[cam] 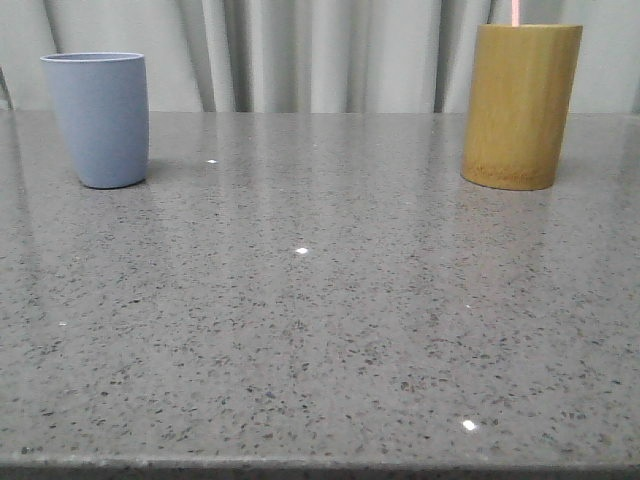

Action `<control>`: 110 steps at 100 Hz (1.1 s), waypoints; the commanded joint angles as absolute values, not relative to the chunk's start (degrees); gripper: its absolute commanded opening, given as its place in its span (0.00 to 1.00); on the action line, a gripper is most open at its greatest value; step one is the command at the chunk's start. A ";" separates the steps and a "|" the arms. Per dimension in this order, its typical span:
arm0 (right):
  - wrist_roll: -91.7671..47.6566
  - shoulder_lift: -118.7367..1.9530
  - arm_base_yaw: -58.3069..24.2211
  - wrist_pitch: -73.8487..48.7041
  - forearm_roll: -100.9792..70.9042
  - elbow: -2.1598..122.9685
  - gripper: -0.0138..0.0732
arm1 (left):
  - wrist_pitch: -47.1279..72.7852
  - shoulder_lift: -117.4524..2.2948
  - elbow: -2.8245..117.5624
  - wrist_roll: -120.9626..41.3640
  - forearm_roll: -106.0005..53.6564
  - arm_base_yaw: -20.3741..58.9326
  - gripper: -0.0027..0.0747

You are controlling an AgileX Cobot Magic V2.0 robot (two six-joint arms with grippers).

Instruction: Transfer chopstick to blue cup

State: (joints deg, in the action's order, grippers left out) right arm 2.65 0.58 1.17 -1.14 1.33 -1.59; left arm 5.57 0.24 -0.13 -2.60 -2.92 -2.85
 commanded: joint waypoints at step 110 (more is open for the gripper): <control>3.59 1.66 1.51 2.26 1.88 2.87 0.09 | -0.36 1.52 5.07 -2.28 -3.58 -2.99 0.01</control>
State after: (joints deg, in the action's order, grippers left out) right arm 3.27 0.58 1.17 -1.09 1.46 -1.20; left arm 2.09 0.24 0.97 -2.60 -2.98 -2.85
